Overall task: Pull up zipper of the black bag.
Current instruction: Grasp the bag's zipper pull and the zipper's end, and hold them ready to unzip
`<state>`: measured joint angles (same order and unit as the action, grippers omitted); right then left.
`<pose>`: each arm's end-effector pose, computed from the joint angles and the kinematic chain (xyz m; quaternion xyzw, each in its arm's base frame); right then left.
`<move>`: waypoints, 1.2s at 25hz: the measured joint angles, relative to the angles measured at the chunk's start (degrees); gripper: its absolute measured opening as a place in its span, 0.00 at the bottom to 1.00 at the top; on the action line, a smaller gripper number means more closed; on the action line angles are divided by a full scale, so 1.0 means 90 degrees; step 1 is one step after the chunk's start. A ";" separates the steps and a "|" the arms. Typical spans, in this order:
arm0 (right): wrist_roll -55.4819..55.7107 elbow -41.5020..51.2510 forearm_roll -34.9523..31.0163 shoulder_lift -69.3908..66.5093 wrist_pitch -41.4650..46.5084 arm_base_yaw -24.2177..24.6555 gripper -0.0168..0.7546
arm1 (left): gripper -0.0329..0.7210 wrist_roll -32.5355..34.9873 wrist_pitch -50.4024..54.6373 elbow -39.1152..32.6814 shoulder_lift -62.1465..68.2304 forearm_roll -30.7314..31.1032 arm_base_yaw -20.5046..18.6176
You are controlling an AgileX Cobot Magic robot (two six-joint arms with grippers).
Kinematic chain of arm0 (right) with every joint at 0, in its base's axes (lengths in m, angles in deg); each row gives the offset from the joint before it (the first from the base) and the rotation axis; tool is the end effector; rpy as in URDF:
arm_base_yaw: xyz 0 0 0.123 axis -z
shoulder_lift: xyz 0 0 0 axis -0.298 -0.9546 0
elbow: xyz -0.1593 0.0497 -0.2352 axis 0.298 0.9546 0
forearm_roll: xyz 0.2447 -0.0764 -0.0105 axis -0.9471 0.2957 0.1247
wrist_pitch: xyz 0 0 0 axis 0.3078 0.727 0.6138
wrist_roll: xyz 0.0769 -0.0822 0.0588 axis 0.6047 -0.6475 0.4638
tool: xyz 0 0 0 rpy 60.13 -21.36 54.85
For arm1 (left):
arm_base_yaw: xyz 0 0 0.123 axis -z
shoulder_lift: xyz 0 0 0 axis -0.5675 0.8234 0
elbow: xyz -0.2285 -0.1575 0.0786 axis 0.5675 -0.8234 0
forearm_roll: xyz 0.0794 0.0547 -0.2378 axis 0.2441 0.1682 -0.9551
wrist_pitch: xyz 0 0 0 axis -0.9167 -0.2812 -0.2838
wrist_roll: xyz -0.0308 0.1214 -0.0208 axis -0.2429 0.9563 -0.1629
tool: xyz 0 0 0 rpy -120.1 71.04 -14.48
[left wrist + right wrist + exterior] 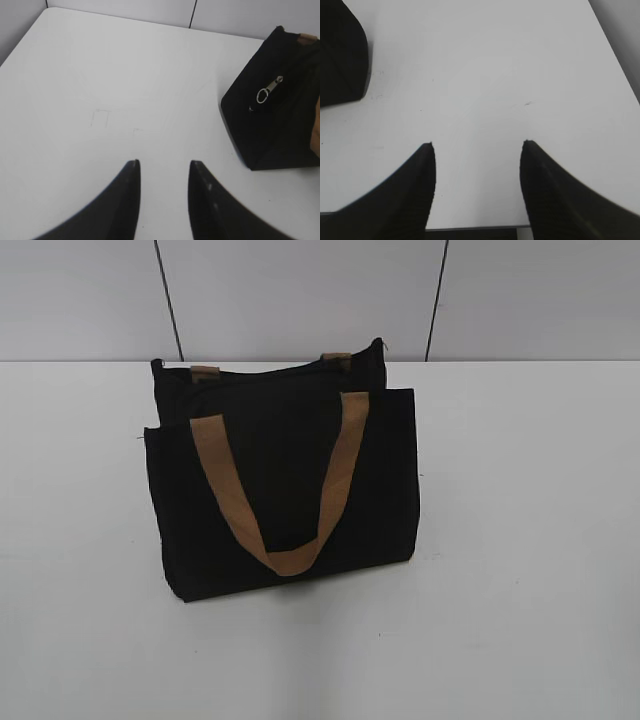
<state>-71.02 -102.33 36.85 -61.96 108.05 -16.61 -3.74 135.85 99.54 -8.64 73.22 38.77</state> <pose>0.0262 0.0023 0.2546 0.0003 0.8650 0.0062 0.5018 0.0243 -0.0018 0.2704 0.0046 0.8449 -0.0362 0.5336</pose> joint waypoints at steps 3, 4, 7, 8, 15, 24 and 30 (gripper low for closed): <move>0.0000 0.0000 0.0000 0.0000 0.0000 0.0000 0.57 | 0.37 0.0000 0.0000 0.0000 0.0000 0.0000 0.0000; 0.0000 0.0000 0.0000 0.0000 0.0000 0.0000 0.57 | 0.37 0.0000 0.0000 0.0000 0.0000 0.0000 0.0000; 0.0000 0.0000 0.0000 0.0000 0.0000 0.0000 0.57 | 0.37 0.0000 0.0000 0.0000 0.0000 0.0000 0.0000; 0.0000 0.0000 0.0000 0.0000 0.0000 0.0000 0.57 | 0.37 0.0000 0.0000 0.0000 0.0000 0.0000 0.0000; 0.0000 0.0000 0.0000 0.0000 0.0000 0.0000 0.57 | 0.37 0.0000 0.0000 0.0000 0.0000 0.0000 0.0000; 0.0000 0.0000 -0.0003 0.0000 0.0000 0.0000 0.57 | 0.37 0.0396 -0.1854 0.0444 0.0895 0.0000 0.0000; 0.0000 0.0000 -0.0003 0.0000 0.0000 0.0000 0.57 | 0.37 0.0508 -0.3786 0.0382 0.2184 0.0000 0.0114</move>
<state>-71.02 -102.33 36.83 -61.96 108.05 -16.61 0.84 101.78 102.98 11.02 73.22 39.80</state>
